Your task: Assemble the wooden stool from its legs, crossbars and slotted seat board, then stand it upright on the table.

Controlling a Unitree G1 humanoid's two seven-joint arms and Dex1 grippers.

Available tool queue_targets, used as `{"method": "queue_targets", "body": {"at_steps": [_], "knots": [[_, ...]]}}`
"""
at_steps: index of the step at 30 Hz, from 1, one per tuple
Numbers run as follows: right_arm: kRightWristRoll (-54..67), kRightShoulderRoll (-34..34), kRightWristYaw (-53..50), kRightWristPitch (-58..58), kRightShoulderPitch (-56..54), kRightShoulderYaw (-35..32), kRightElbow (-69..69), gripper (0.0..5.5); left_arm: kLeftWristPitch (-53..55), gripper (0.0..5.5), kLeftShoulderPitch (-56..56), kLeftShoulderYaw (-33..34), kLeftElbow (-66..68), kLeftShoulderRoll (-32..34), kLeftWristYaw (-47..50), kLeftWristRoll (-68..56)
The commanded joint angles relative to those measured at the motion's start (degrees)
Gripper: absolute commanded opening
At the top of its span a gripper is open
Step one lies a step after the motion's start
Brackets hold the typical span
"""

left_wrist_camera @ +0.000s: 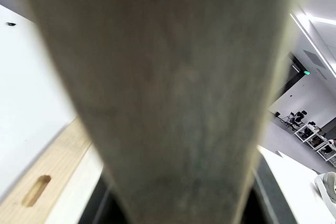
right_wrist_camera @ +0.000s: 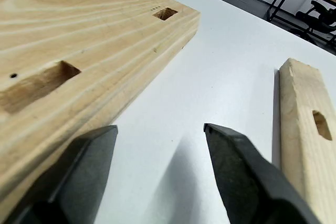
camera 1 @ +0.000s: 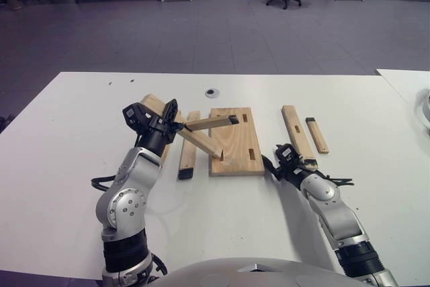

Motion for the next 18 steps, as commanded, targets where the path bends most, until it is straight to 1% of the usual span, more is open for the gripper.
{"method": "queue_targets", "body": {"at_steps": [1, 5, 9, 13, 18], "knots": [[1.3, 0.7, 3.3, 0.0, 0.5, 2.5, -2.4, 3.08, 2.3, 1.02, 1.9, -1.5, 0.3, 1.0, 2.2, 2.8], [2.2, 2.4, 2.6, 1.0, 0.2, 1.9, -3.9, 3.08, 3.4, 1.02, 2.4, -1.9, -2.4, 2.1, 4.1, 4.3], [2.0, 4.8, 1.0, 2.0, 0.6, 2.1, -5.4, 3.08, 4.2, 1.02, 2.8, -2.5, -5.0, 5.0, 4.5, 6.3], [1.3, 5.5, 0.4, 2.0, 0.7, 2.3, -6.0, 3.08, 5.3, 1.02, 3.1, -4.6, -6.6, 7.0, 4.3, 8.5], [0.8, 5.8, -1.5, 0.9, -0.6, 0.7, -5.3, 3.08, 4.0, 1.02, 3.9, -9.3, -5.2, 11.3, 1.6, 14.8]]}}
